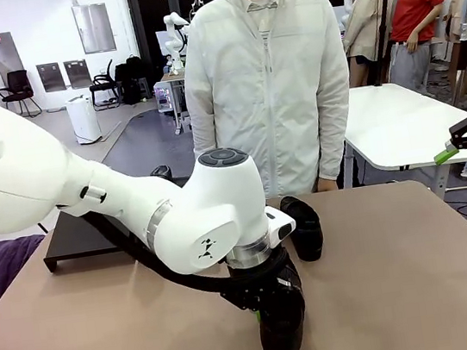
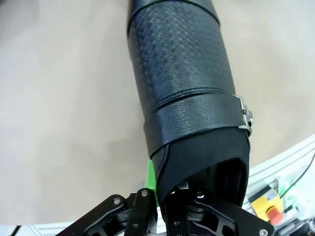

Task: Organize the shoes by placing them on the stand.
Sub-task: Place the Shoe from the middle of the table onto the Shoes Stand.

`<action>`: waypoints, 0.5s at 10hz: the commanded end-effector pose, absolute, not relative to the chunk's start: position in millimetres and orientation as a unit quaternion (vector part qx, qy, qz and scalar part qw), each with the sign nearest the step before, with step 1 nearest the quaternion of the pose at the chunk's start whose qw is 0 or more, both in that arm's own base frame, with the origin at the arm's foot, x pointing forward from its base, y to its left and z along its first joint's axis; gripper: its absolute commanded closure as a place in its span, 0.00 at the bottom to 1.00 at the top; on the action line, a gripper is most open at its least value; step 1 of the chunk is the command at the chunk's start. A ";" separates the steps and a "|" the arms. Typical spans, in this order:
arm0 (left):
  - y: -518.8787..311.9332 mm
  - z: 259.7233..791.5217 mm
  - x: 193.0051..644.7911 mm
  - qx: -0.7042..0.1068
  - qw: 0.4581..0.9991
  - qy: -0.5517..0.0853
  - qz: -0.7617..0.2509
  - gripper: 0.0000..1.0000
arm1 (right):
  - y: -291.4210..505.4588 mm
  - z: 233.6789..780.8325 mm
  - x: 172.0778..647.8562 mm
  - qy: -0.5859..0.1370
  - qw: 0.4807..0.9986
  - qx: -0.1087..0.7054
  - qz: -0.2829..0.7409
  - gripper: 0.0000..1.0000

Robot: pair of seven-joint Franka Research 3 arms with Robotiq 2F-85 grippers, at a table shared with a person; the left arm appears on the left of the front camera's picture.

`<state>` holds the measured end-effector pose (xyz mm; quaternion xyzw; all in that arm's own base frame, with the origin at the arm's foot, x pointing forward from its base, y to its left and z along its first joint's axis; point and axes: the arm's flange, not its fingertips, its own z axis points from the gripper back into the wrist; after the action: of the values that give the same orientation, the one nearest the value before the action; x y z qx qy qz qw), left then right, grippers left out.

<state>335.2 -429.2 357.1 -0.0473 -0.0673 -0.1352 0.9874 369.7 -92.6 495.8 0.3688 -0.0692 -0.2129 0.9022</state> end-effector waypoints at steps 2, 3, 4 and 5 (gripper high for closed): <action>-396.4 425.6 279.1 -0.098 0.937 -0.154 -0.296 1.00 | -94.1 500.2 372.4 -0.066 0.904 0.370 -0.206 0.00; -370.5 447.5 275.9 -0.108 0.934 -0.179 -0.291 1.00 | -94.1 500.2 372.4 -0.066 0.904 0.370 -0.206 0.00; -339.1 463.8 281.6 -0.100 0.940 -0.172 -0.277 1.00 | -94.1 500.2 372.4 -0.066 0.904 0.370 -0.206 0.00; -309.1 474.8 291.7 -0.118 0.953 -0.190 -0.204 1.00 | -94.1 500.2 372.4 -0.066 0.904 0.370 -0.206 0.00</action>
<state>282.0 -359.6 464.7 -0.1010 -0.1855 -0.2549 0.9436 370.0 -92.7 495.9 0.3687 -0.0693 -0.2129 0.9022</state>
